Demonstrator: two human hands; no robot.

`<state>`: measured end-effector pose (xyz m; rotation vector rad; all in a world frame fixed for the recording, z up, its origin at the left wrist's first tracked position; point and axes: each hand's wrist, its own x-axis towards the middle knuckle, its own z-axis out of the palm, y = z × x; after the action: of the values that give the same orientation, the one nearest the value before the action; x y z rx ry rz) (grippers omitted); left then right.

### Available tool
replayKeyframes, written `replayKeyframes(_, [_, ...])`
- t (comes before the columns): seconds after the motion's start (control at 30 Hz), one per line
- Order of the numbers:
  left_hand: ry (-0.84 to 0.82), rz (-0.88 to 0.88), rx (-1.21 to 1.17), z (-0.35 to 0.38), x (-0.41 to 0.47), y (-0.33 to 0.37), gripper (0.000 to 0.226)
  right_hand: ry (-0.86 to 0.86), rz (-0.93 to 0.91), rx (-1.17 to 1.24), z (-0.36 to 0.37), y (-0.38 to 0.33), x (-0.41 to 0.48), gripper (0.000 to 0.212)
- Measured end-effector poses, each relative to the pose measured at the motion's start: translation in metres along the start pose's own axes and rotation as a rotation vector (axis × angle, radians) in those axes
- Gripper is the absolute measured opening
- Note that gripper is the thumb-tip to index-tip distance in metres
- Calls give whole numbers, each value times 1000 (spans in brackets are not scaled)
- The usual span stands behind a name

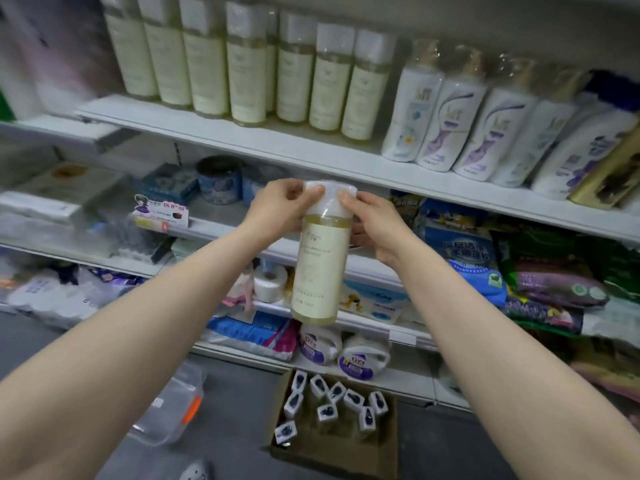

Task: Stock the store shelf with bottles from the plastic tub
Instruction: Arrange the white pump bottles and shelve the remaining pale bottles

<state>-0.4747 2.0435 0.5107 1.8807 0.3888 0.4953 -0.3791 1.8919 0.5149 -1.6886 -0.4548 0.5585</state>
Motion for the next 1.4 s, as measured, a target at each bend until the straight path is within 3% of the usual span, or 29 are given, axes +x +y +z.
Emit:
replayKeyframes(0.2, [-12,-8,-77,-64,31,-12,36,-14,-20,31,58,-31,25,29])
replayKeyframes(0.37, [-7,-7,-13,-122,60,-21,55,14,-44,49,109,-53,48,23])
replayKeyframes(0.57, [-35,4,-110,-174,95,-23,31,80,-81,67,160,-81,77,30])
replayKeyframes(0.63, [-30,37,-53,-189,107,-23,39,97,-96,84,171,-90,83,30])
replayKeyframes(0.77, [4,108,68,-207,128,-21,52,124,-128,101,183,-104,95,30])
replayKeyframes(1.0, [-78,126,-214,-212,159,0,45,185,-190,64,180,-137,119,32])
replayKeyframes(1.4, [-46,295,-243,-204,207,43,38,272,-347,55,151,-176,159,27])
